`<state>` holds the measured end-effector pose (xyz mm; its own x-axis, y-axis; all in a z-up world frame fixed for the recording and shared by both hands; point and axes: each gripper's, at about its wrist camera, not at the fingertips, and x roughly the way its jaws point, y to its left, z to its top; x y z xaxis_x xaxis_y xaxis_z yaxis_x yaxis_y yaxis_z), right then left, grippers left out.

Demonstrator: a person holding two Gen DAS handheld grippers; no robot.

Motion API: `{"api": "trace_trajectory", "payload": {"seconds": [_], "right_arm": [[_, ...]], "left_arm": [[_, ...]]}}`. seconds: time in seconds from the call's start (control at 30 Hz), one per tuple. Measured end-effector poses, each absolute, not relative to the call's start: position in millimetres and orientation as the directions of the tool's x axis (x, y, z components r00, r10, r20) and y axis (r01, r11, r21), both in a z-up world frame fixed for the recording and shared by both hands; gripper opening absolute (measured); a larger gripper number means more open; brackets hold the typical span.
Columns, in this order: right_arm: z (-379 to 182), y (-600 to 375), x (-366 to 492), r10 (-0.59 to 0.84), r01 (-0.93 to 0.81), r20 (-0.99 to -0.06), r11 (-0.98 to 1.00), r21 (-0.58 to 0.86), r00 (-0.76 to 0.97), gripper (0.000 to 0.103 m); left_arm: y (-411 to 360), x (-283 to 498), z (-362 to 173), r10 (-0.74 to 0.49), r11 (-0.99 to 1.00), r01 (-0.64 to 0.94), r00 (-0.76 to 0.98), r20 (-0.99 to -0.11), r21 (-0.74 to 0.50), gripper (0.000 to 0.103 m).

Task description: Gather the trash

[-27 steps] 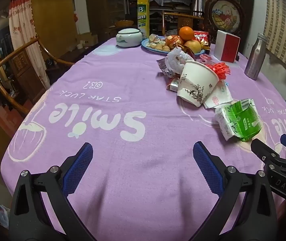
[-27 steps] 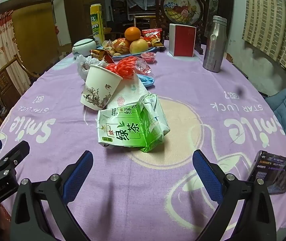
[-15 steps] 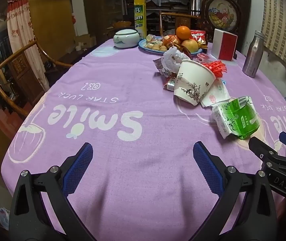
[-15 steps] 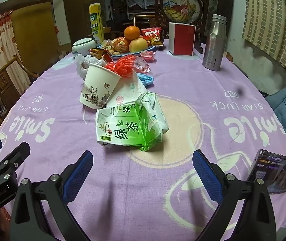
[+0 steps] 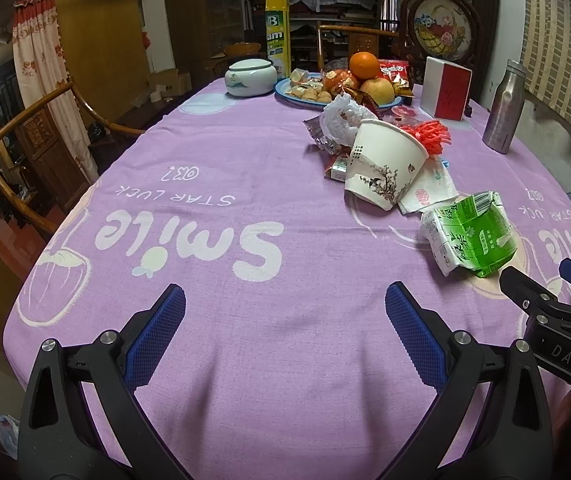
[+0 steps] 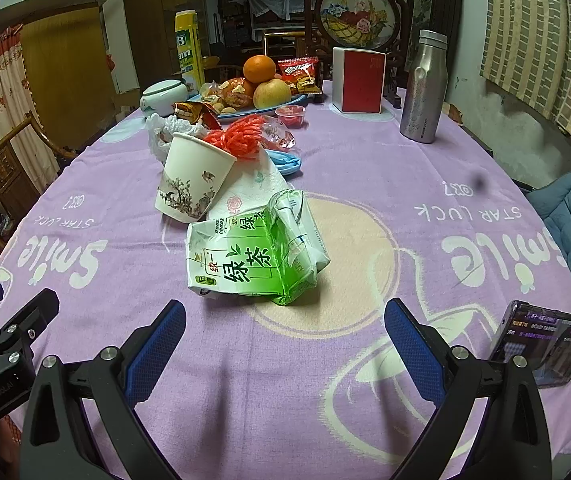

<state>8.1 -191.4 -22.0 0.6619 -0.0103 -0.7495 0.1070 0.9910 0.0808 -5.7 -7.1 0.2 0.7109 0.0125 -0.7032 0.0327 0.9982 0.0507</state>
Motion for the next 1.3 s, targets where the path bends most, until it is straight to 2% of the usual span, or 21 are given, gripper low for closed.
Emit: {"api": "trace_trajectory", "payload": {"seconds": [1.3], "right_arm": [[-24.0, -188.5, 4.1, 0.014, 0.103, -0.747, 0.989, 0.11, 0.665, 0.098]], "left_arm": [[-7.5, -6.0, -3.8, -0.005, 0.998, 0.048, 0.694, -0.72, 0.04, 0.096]]}}
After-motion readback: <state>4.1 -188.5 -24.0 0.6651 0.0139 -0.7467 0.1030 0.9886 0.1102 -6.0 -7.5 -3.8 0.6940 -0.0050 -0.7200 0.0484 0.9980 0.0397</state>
